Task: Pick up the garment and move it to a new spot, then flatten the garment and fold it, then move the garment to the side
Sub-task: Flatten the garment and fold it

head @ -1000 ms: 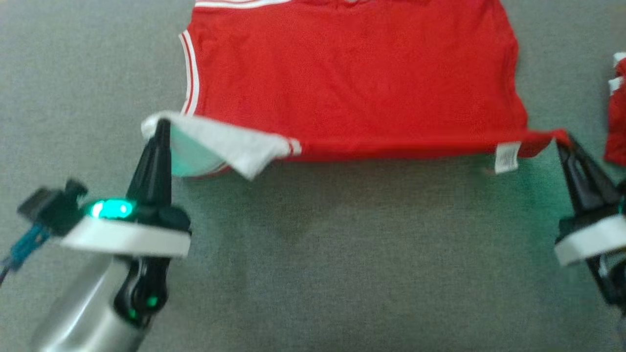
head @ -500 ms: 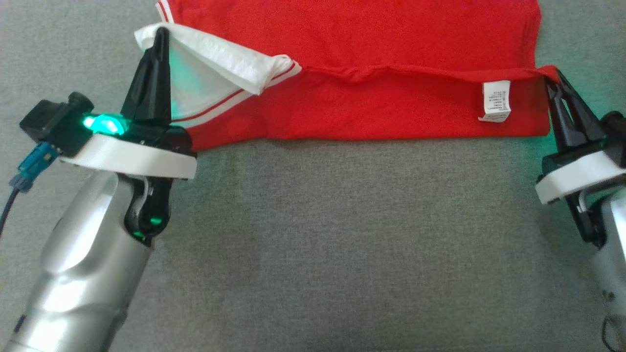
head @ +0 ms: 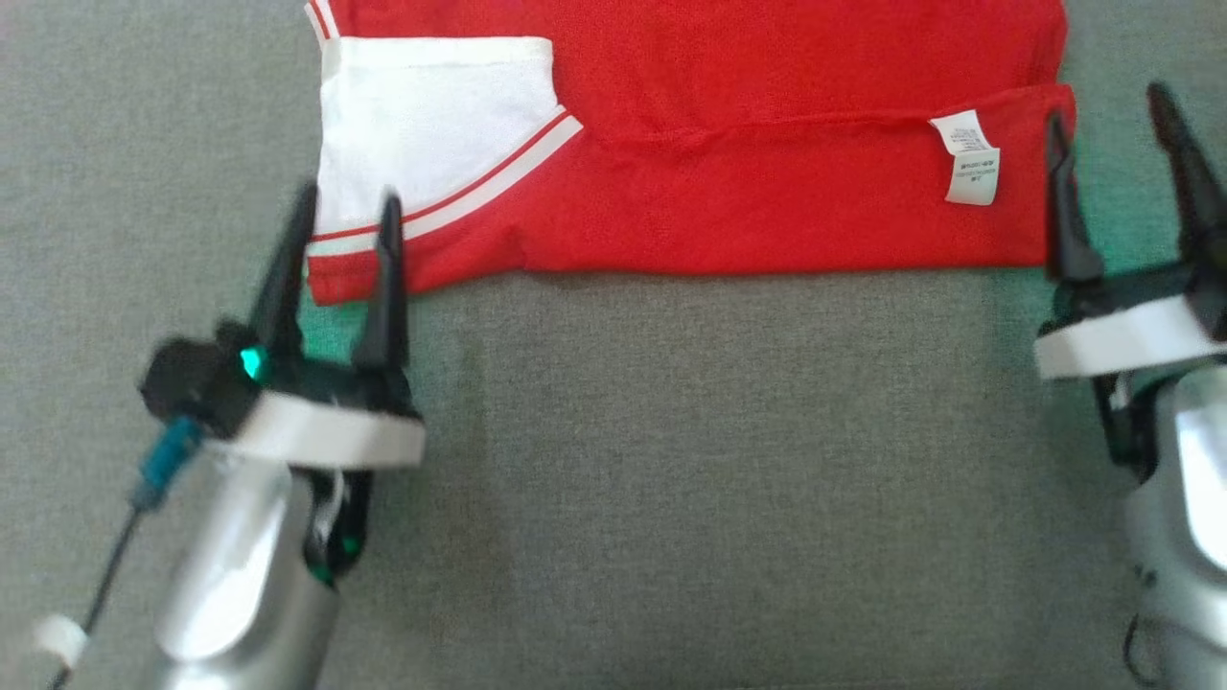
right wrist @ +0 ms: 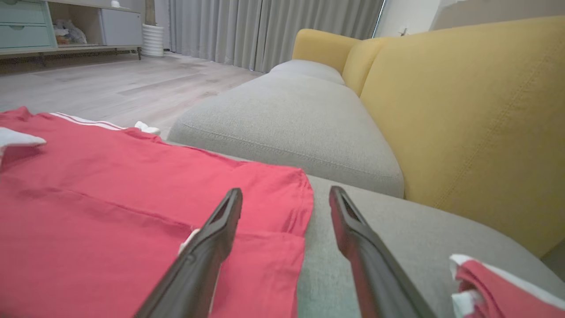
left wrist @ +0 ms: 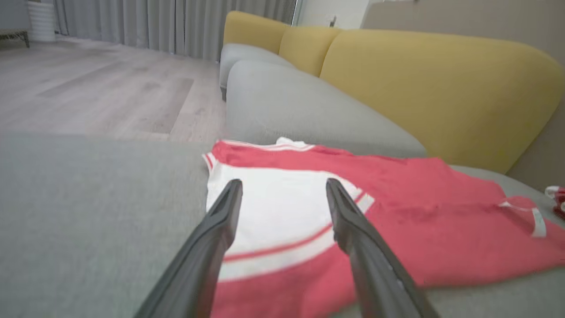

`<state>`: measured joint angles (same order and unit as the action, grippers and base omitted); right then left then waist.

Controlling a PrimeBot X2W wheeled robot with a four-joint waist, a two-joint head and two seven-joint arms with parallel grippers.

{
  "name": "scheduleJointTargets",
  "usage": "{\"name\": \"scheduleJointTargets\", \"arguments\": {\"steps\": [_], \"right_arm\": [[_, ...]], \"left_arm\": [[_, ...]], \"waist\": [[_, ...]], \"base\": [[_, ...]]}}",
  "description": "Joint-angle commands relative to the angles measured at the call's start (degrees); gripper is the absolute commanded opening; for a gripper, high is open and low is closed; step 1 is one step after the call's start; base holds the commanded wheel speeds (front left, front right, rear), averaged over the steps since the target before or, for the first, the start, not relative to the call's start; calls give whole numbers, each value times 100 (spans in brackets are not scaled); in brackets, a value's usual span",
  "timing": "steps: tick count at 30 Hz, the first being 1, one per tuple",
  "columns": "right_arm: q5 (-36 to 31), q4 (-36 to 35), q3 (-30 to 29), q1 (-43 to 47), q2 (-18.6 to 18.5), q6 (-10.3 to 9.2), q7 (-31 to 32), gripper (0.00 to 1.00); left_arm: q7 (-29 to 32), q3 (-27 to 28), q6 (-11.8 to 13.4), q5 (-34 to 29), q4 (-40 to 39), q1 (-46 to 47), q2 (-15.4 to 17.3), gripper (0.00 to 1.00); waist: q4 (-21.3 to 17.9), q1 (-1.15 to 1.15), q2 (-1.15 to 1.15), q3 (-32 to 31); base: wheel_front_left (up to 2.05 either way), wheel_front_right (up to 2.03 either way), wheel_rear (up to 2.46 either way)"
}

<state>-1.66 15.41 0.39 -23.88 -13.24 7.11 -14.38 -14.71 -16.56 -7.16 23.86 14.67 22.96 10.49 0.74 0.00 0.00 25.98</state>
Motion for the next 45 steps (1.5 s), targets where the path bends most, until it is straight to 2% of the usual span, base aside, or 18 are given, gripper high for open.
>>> {"name": "scheduleJointTargets", "arguments": {"steps": [1, 4, 10, 16, 17, 18, 20, 21, 22, 25, 30, 36, 37, 38, 39, 40, 45], "right_arm": [[-32, -181, 47, 203, 13, 37, -60, 100], [-59, -236, 52, 314, 104, 37, -61, 100], [-38, -267, 83, 379, 160, 37, -61, 100], [-18, -239, 96, 385, 145, 37, -62, 100], [-12, -227, 103, 386, 140, 37, -62, 100], [-7, -214, 106, 389, 134, 37, -62, 100], [4, -172, 115, 401, 125, 37, -62, 100], [15, -143, 117, 410, 118, 37, -62, 100], [29, -105, 116, 422, 110, 37, -62, 100], [89, 143, 66, 473, 125, 37, -62, 100], [246, 953, -141, 422, 266, 37, -18, 100], [509, 1682, -62, 210, 372, 37, 173, 100], [578, 1824, -5, 177, 382, 37, 249, 91], [648, 1943, 67, 147, 382, 37, 311, 61], [721, 2028, 143, 119, 375, 37, 339, 27], [787, 2088, 198, 92, 356, 37, 335, 0], [941, 2167, 143, 102, 192, 37, 175, 0]], "left_arm": [[-29, 183, -31, -87, -145, -5, 93, 100], [-29, 302, -3, -343, 25, -238, 50, 100], [-29, 746, 315, -487, 711, -392, -160, 100], [-29, 792, 333, -559, 1476, -163, -235, 100], [-27, 767, 321, -562, 1624, -120, -244, 85], [-18, 750, 315, -561, 1768, -76, -247, 53], [28, 716, 317, -563, 2010, -12, -256, 16], [42, 704, 316, -554, 2093, 3, -270, 5], [42, 683, 302, -544, 2154, 8, -282, 0], [29, 624, 243, -532, 2224, 1, -276, 0], [-16, 634, 204, -588, 2021, -80, -200, 0], [-26, 630, 184, -641, 1861, -145, -145, 0], [-26, 627, 181, -649, 1826, -152, -145, 0], [-27, 624, 179, -664, 1780, -160, -146, 0], [-27, 621, 175, -675, 1738, -173, -149, 0], [-27, 624, 169, -680, 1696, -187, -151, 0], [-28, 643, 139, -714, 1489, -371, -158, 0]], "waist": [[-22, 0, 0, -32], [-67, 0, 0, -79], [-134, 0, 0, -110], [-140, 0, 0, -103], [-136, 0, 0, -105], [-131, 0, 0, -110], [-118, 0, 0, -136], [-108, 0, 0, -158], [-94, 0, 0, -186], [-43, 0, 0, -289], [65, 0, 0, -482], [158, 0, 0, -609], [174, 0, 0, -628], [189, 0, 0, -647], [204, 0, 0, -665], [212, 0, 0, -681], [219, 0, 0, -841]], "base": [[0, 0, 0], [0, 0, 0], [0, 0, 0], [0, 0, 0], [0, 0, 0], [0, 0, 0], [0, 0, 0], [0, 0, 0], [0, 0, 0], [0, 0, 0], [0, 0, 0], [0, 0, 0], [0, 0, 0], [0, 0, 0], [0, 0, 0], [0, 0, 0], [0, 0, 0]]}}
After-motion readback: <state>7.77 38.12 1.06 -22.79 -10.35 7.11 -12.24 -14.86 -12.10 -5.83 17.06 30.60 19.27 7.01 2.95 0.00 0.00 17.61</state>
